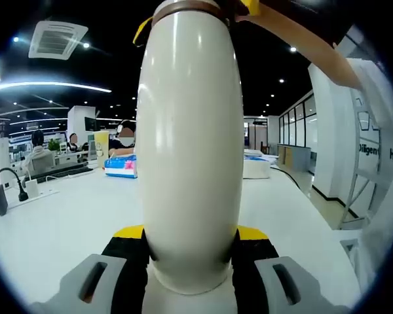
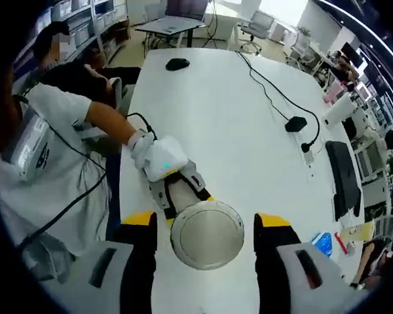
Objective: Grasp the water cup twist off the cup lid place the cup lid on the table
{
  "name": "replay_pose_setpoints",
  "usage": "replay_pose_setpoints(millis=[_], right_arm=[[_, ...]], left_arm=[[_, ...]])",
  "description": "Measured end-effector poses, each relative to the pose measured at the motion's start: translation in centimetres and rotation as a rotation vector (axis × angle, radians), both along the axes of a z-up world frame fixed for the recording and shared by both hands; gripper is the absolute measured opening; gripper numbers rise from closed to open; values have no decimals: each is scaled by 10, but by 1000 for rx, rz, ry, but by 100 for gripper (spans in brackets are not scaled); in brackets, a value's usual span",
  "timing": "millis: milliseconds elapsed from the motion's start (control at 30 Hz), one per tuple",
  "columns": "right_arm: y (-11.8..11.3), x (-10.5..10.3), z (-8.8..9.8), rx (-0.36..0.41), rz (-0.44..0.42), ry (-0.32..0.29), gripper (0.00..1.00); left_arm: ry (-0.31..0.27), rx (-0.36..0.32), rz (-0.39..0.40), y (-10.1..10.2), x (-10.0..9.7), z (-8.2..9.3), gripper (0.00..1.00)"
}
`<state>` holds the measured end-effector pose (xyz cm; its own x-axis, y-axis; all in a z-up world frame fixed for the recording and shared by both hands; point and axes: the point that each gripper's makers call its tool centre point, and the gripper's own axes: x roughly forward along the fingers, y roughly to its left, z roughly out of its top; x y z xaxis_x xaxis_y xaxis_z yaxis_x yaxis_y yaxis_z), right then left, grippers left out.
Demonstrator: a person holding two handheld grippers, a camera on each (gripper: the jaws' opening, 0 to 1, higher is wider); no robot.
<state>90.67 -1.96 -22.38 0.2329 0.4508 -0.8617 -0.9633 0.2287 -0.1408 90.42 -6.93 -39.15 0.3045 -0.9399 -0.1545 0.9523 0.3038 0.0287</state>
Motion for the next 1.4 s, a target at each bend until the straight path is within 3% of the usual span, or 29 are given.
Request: replay_pose_setpoints(millis=[167, 267, 300, 367, 433, 500, 600, 700, 733, 800, 867, 900, 1000, 1133, 1200, 1267, 1400], right_arm=[[7, 1, 25, 304, -30, -122, 66], [6, -4, 34, 467, -97, -165, 72], [7, -8, 38, 561, -138, -184, 74], [2, -5, 44, 667, -230, -214, 82], [-4, -8, 49, 825, -339, -210, 90], [-12, -9, 47, 905, -422, -217, 90], [-18, -13, 40, 910, -457, -315, 90], [-18, -14, 51, 1021, -495, -411, 86], [-23, -11, 53, 1037, -524, -473, 83], [-26, -8, 50, 999, -531, -557, 82], [-30, -6, 43, 968, -571, -580, 92], [-27, -7, 39, 976, -583, -562, 95], [-23, -11, 32, 1025, -625, -543, 95], [-21, -4, 28, 973, -639, -658, 95], [-17, 0, 23, 960, -652, -667, 93], [-24, 5, 20, 971, -728, -681, 89], [-27, 9, 18, 958, -760, -714, 88]], left_arm=[[0, 0, 0, 0, 0, 0, 51], [0, 1, 0, 0, 0, 0, 51], [0, 1, 0, 0, 0, 0, 51], [0, 1, 0, 0, 1, 0, 51], [0, 1, 0, 0, 1, 0, 51], [0, 2, 1, 0, 1, 0, 51], [0, 2, 1, 0, 1, 0, 51], [-1, 2, 1, 0, 1, 0, 51], [-1, 2, 0, 0, 1, 0, 51], [-1, 3, 1, 0, 1, 0, 51], [-1, 3, 0, 0, 1, 0, 51], [-1, 3, 0, 0, 1, 0, 51], [-1, 3, -1, 0, 1, 0, 51], [0, 3, 0, 0, 2, 0, 51], [-1, 3, 0, 0, 2, -1, 51], [-1, 3, -1, 0, 2, -1, 51], [-1, 3, -2, 0, 2, -1, 51]])
